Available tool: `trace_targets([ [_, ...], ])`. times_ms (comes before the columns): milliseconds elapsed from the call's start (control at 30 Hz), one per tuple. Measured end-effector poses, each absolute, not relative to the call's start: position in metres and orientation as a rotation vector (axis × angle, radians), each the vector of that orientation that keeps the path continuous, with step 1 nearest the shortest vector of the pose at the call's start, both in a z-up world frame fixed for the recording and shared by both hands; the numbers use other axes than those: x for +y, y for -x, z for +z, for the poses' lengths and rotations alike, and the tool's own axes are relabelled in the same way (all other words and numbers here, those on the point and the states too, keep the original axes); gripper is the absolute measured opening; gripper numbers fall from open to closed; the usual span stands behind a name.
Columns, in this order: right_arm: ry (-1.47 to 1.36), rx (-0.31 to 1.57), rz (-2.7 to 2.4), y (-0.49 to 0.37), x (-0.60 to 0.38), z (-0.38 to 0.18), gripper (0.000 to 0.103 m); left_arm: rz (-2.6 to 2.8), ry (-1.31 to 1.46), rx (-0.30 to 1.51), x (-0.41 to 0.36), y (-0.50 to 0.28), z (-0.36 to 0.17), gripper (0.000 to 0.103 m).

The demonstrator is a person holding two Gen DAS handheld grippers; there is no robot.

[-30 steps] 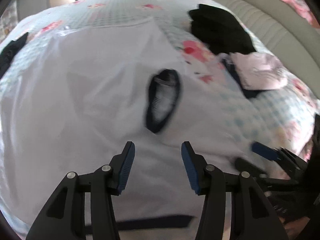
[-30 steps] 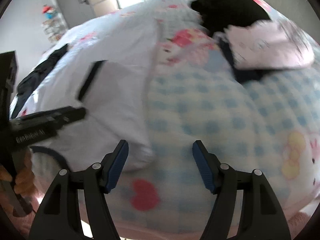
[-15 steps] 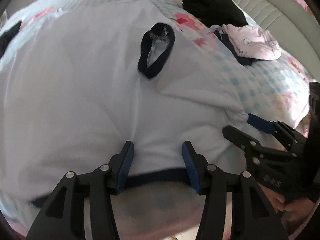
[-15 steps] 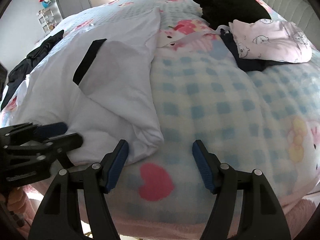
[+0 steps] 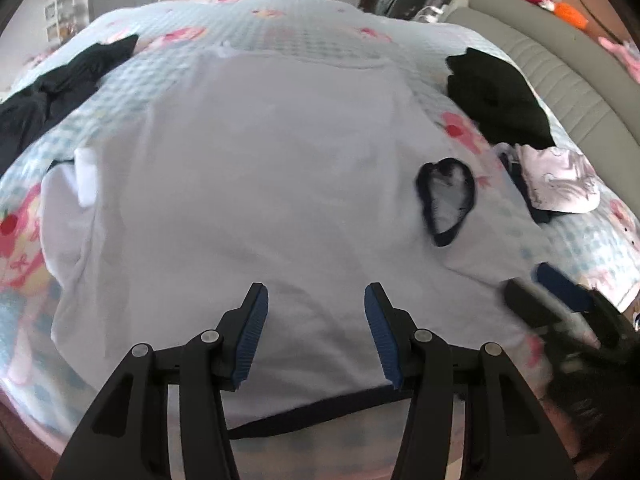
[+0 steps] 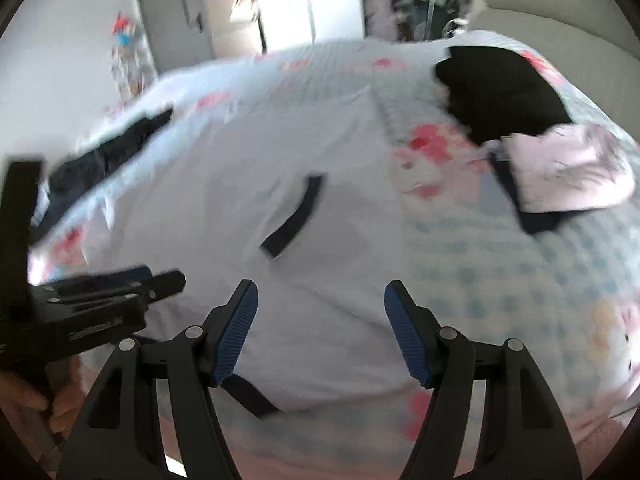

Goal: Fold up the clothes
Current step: 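Close both grippers on the black-trimmed hem of the white shirt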

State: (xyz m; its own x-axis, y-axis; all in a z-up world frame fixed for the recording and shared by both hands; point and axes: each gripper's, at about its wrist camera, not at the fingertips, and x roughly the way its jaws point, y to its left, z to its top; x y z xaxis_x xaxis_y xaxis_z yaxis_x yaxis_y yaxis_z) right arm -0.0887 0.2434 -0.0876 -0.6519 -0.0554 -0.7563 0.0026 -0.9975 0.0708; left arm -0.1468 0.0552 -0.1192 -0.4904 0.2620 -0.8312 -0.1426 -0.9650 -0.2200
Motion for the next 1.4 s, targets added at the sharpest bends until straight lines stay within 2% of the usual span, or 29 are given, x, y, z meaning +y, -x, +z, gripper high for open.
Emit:
trace_targets([
  [133,-1.424,-0.012,-2.764,0.1,0.212,-0.116,0.067,2.487,1.486,-0.244,0.04,0.141,-0.128,0.053],
  [367,-1.484,0.054,-2.787,0.085,0.2,-0.141,0.066,2.457,1.525,-0.21,0.03,0.12,-0.142,0.053],
  [633,-1.458,0.007,-2.829,0.054,0.197,-0.126,0.066,2.446,1.438,-0.205,0.014,0.072,-0.13,0.055],
  [733,-1.374,-0.061,-2.84,0.056,0.192,-0.106,0.066,2.482,1.338,-0.201,0.012,0.087,-0.098,0.056],
  [833,-1.325,0.027,-2.847,0.072,0.18,-0.091,0.067,2.532,1.263,-0.201,0.006,0.108,-0.08,0.062],
  [1033,-1.389,0.13,-2.783,0.104,0.151,-0.109,0.067,2.564,1.402,-0.184,-0.013,0.134,-0.118,0.062],
  [1133,-1.473,0.126,-2.736,0.112,0.145,-0.132,0.067,2.555,1.445,-0.183,-0.022,0.122,-0.137,0.057],
  [1333,-1.439,0.077,-2.767,0.078,0.153,-0.15,0.068,2.554,1.452,-0.167,-0.019,0.088,-0.147,0.057],
  [1400,-1.438,0.124,-2.762,0.072,0.151,-0.147,0.068,2.539,1.466,-0.156,-0.017,0.082,-0.147,0.058],
])
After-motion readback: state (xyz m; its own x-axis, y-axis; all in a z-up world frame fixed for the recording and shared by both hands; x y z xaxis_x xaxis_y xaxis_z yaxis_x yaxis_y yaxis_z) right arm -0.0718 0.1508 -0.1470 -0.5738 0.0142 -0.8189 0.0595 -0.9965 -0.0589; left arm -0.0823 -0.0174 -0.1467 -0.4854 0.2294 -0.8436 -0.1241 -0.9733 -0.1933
